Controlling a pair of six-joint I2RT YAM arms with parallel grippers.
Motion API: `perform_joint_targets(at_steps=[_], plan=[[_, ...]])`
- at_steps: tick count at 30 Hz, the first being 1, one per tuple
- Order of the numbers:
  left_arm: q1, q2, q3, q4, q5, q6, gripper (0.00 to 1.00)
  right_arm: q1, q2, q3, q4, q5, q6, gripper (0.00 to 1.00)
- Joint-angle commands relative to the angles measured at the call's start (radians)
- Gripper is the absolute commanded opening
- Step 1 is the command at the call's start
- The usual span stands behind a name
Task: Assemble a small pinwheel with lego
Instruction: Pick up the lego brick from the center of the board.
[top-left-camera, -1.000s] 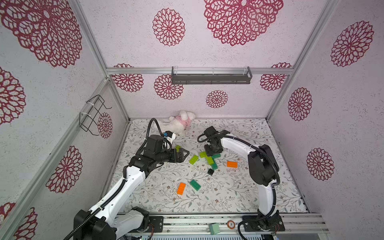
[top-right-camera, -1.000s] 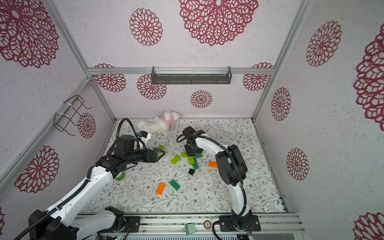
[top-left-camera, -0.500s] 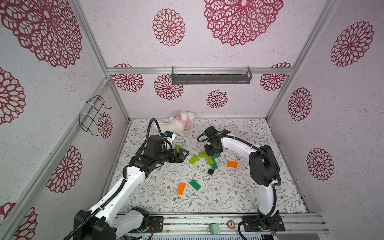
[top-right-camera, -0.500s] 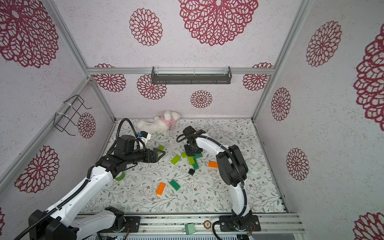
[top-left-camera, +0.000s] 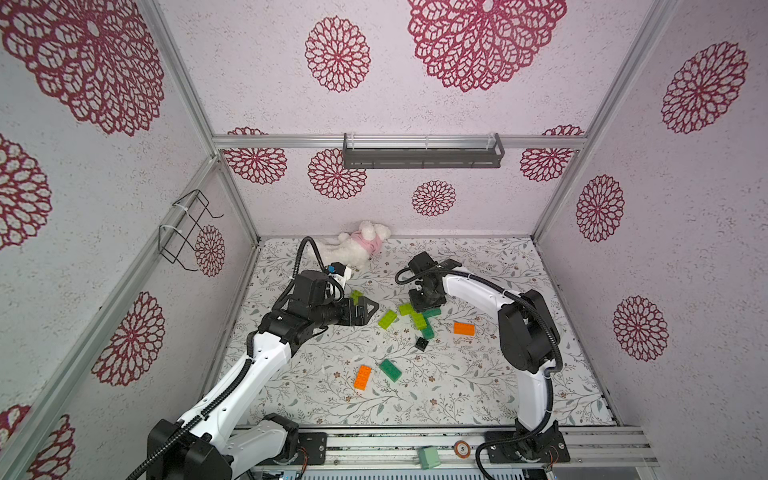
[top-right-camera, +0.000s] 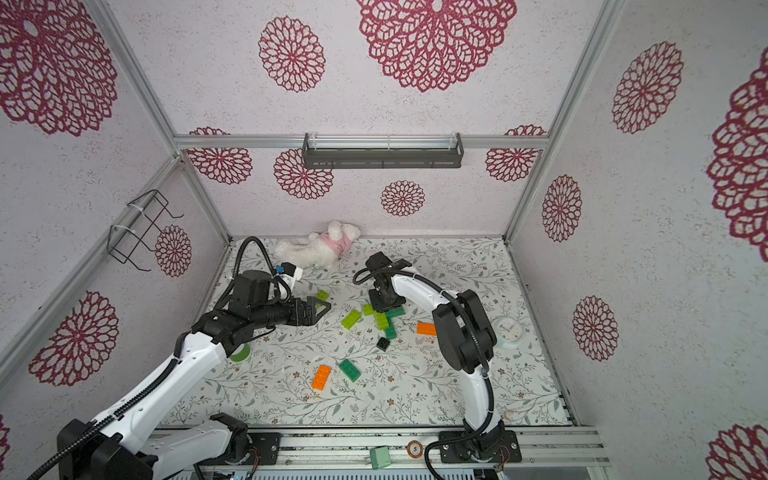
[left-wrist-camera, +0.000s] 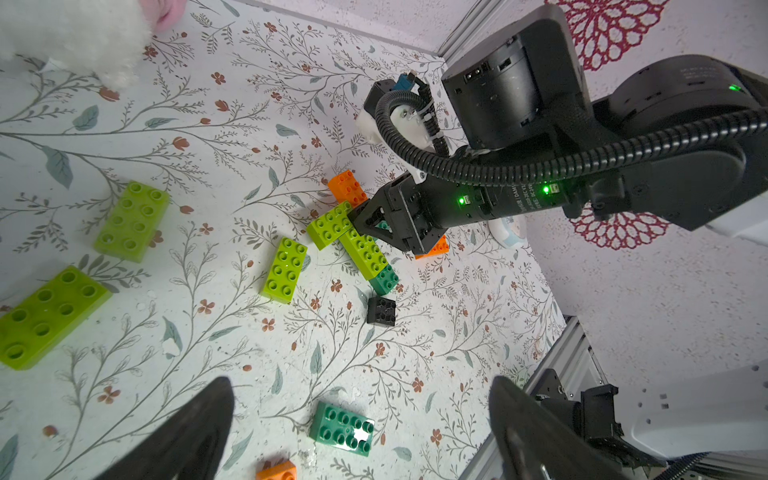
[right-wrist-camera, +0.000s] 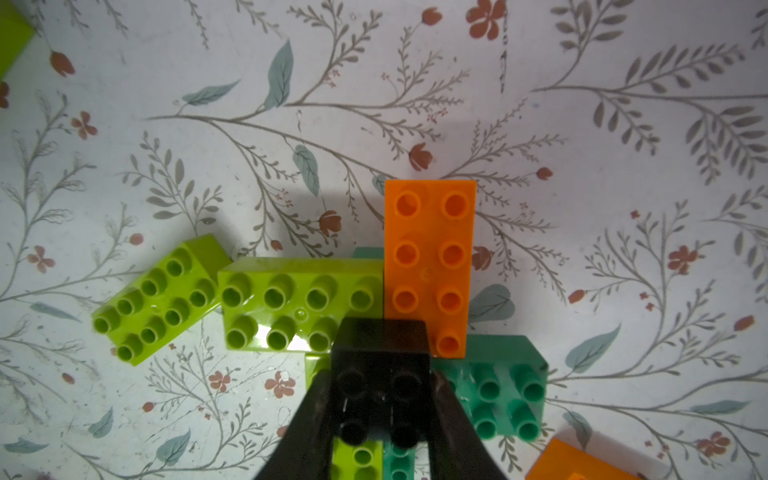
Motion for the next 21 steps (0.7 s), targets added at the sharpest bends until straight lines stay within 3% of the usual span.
perform_joint_targets(at_steps=[1, 5, 11, 21], plan=[[-0.012, -0.016, 0.030, -0.006, -0.006, 0.023, 0.97, -0.007, -0.035, -0.037, -0.010, 0.015, 0.020, 0.11], [-0.014, -0.015, 0.030, -0.007, -0.007, 0.022, 0.97, -0.007, -0.025, -0.052, -0.012, 0.011, 0.018, 0.02], [-0.014, -0.018, 0.030, -0.010, -0.013, 0.024, 0.97, -0.009, -0.045, -0.011, -0.009, 0.021, 0.022, 0.02], [-0.018, -0.026, 0.031, -0.010, -0.019, 0.026, 0.97, -0.110, 0.033, 0.280, -0.095, 0.029, 0.001, 0.02]])
